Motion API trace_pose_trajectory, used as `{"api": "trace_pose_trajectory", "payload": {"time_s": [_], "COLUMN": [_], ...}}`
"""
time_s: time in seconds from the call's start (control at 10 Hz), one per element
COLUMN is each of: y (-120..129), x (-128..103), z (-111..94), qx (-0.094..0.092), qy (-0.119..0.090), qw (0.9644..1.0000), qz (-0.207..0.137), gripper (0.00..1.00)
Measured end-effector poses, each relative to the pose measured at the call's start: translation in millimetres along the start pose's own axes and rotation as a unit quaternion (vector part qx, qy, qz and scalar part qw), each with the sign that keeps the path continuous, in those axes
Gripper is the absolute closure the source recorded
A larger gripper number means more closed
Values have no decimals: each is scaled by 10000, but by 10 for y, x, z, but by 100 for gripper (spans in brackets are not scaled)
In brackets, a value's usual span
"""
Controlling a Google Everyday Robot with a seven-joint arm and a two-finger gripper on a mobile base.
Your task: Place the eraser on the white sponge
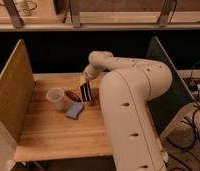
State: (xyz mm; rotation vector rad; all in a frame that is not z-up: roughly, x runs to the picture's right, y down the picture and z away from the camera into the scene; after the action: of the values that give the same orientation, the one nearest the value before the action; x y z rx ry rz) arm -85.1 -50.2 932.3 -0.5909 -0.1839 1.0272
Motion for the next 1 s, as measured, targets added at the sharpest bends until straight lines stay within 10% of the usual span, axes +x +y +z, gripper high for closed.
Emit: {"api": "trace_pose_trajectory", "payload": {"time_s": [0.5, 1.0], "y": [582, 1182], "x": [292, 358], "z": [-133, 52], "qx": [-372, -1093], "qy": [483, 894], "qw": [9978, 9878], "qz": [-259, -648], "gripper": [82, 82]}}
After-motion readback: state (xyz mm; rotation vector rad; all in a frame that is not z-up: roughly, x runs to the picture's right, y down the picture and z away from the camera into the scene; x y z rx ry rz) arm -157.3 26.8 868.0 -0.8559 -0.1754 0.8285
